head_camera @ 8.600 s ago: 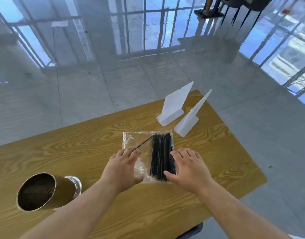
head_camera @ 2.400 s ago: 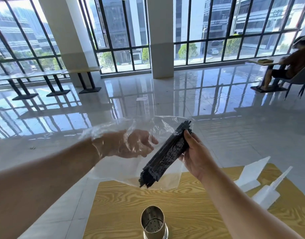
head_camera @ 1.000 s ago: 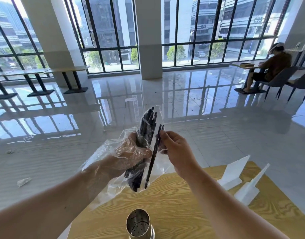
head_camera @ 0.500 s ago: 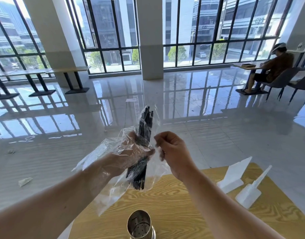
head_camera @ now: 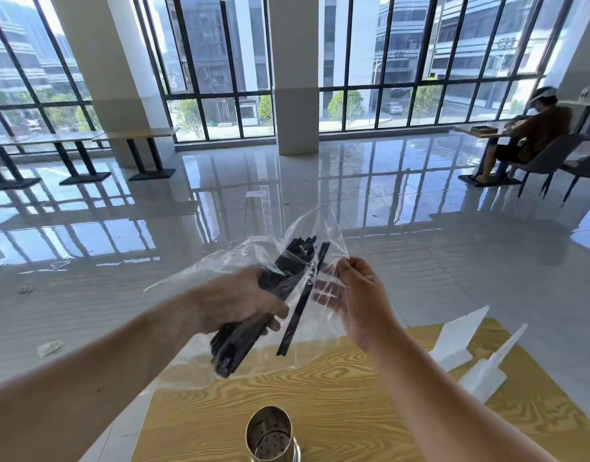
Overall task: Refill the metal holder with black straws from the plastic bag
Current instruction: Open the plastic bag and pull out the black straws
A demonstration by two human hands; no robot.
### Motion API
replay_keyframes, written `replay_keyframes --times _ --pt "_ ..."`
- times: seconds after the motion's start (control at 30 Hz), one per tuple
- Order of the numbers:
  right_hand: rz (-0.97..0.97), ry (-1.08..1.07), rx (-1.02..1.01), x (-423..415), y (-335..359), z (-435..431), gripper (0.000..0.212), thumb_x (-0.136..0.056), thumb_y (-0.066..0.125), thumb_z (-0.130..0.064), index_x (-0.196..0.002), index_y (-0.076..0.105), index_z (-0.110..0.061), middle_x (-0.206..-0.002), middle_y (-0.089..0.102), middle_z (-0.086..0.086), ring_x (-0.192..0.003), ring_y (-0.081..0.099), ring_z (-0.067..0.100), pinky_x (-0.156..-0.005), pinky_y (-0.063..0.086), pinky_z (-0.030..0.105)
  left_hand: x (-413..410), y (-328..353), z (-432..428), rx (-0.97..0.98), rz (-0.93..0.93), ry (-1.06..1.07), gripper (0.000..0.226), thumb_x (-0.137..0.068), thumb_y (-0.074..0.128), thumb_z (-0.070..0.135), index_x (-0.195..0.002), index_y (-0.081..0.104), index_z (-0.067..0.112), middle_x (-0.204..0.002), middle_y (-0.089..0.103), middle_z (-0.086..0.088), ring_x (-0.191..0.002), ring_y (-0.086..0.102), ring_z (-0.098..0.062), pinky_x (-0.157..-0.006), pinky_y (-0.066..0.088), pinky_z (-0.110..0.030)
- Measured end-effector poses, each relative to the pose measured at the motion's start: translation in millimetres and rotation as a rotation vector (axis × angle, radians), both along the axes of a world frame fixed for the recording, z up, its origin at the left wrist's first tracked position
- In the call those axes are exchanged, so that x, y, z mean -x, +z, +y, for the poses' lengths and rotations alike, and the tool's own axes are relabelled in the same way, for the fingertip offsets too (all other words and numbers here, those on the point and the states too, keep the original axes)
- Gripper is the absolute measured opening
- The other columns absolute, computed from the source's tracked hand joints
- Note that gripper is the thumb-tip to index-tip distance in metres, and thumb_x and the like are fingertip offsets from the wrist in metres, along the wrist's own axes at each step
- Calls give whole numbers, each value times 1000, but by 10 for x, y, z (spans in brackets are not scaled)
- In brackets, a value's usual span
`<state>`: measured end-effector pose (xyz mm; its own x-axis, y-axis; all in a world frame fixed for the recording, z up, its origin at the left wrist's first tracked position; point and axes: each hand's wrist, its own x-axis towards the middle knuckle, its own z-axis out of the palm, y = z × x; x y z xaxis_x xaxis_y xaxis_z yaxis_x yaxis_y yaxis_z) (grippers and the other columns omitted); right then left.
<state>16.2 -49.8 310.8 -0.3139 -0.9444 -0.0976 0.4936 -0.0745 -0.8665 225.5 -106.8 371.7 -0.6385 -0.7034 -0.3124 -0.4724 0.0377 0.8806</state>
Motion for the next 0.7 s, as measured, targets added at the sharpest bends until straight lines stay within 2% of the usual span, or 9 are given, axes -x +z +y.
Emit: replay_keyframes --times 0.1,0.2,0.3,0.37,0.4,0.5,0.6,0.7 --pt "47 15 22 -112 42 8 18 -114 46 -16 -102 56 -8 -90 71 10 -67 72 26 -62 63 43 68 -57 40 -83 108 98 32 -83 85 10 -110 70 19 -84 80 -7 -72 76 -25 -58 60 -30" --pt "141 -56 62 -221 70 3 12 -113 49 -12 -103 55 -7 -75 71 0 -58 68 18 -53 61 35 138 -59 113 -167 207 160 28 -81 89 15 -103 74 24 -86 80 -6 -68 73 -17 -54 58 -27" --pt "188 -129 56 -292 73 -7 15 -112 51 -13 -111 56 1 -85 68 10 -62 66 19 -52 58 32 156 -73 144 -85 201 168 30 -79 90 15 -101 72 26 -79 80 6 -68 74 -5 -56 56 -18" --pt "215 -155 44 -333 58 -21 18 -112 52 -15 -114 57 2 -89 66 15 -66 65 23 -54 55 36 168 -45 153 -45 133 185 38 -80 89 15 -109 66 22 -79 78 4 -68 73 -8 -57 56 -23" --pt "229 -164 42 -351 52 -32 17 -112 53 -17 -114 59 0 -88 68 15 -67 66 24 -56 55 37 173 -14 165 -47 101 200 41 -82 88 13 -114 63 18 -84 77 -3 -69 72 -15 -58 56 -28" --pt "226 -149 45 -365 43 -61 14 -112 53 -18 -111 61 -5 -86 75 7 -67 70 21 -55 59 39 180 43 172 7 33 219 44 -86 84 7 -119 55 9 -94 71 -19 -70 69 -24 -58 56 -34" --pt "204 -121 51 -299 42 -86 11 -112 52 -17 -109 59 -10 -83 80 -2 -63 74 24 -51 60 35 176 52 166 85 -9 214 43 -85 84 4 -115 54 5 -91 71 -21 -68 71 -26 -57 57 -35" --pt "204 -138 49 -193 9 -95 12 -112 49 -16 -105 58 -12 -86 80 3 -65 77 28 -51 59 34 164 56 137 128 -39 156 36 -86 79 -1 -111 55 11 -91 71 -18 -63 71 -25 -54 56 -35"
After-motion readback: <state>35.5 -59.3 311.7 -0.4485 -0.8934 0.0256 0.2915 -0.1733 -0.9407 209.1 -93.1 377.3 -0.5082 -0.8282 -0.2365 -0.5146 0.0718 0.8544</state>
